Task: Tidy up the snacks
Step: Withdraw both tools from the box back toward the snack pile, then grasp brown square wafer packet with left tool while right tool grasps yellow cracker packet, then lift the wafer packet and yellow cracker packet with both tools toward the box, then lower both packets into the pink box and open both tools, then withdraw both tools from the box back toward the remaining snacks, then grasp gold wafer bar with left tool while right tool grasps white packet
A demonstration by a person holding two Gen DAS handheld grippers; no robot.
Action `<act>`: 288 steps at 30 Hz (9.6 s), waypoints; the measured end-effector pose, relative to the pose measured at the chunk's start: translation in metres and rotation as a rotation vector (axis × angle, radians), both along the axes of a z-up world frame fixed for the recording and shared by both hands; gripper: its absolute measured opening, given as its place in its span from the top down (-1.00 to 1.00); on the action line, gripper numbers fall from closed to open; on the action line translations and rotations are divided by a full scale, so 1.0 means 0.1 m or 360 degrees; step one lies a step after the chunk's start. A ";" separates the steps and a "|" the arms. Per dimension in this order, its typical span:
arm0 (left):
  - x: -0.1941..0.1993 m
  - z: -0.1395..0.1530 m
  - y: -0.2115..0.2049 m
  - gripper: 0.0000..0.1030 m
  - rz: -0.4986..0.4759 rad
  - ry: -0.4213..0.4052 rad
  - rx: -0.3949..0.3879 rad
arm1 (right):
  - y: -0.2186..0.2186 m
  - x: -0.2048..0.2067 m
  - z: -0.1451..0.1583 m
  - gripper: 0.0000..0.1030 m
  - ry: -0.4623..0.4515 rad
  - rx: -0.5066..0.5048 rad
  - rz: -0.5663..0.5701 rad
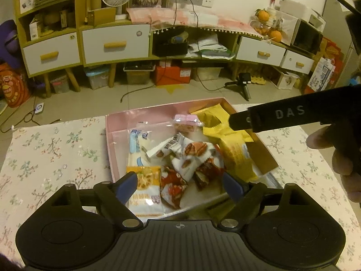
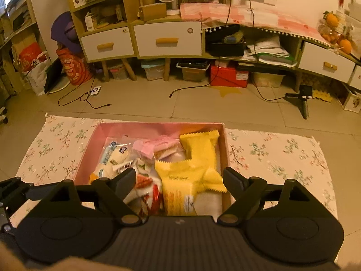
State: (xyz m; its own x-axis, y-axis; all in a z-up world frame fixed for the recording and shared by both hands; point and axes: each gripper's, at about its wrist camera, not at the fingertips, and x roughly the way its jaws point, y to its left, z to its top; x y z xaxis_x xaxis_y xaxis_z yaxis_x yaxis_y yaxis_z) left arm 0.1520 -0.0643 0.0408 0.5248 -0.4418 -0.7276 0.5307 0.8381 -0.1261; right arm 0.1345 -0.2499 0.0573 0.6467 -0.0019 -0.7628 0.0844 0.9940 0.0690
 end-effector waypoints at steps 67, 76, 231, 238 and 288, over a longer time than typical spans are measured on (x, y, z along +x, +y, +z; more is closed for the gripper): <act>-0.90 -0.73 0.36 0.25 0.0063 0.0374 0.0142 | 0.27 -1.07 -0.53 -0.70 0.0146 -0.0060 0.0089; -0.87 -0.72 0.41 0.38 0.0090 0.0363 0.0182 | 0.52 -0.91 -0.64 -0.17 0.0149 -0.0119 0.0243; -0.65 -0.16 0.41 -0.79 0.0265 0.0081 0.0073 | 0.12 -0.85 -0.15 -0.85 0.0067 0.0141 -0.0114; -0.90 -0.19 0.50 -0.84 0.0267 0.0100 0.0084 | 0.19 -1.07 -0.15 -0.91 0.0068 0.0109 -0.0117; -0.71 -0.81 0.34 0.45 0.0096 0.0025 0.0183 | -0.09 -0.86 -0.71 -0.97 0.0074 -0.0081 -0.0107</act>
State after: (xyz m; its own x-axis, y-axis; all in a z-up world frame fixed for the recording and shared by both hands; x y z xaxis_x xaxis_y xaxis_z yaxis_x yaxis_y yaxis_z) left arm 0.0805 -0.0302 -0.0405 0.5360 -0.3229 -0.7800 0.4778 0.8778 -0.0351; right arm 0.0486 -0.2589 -0.0134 0.6079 -0.0839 -0.7896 0.1533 0.9881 0.0131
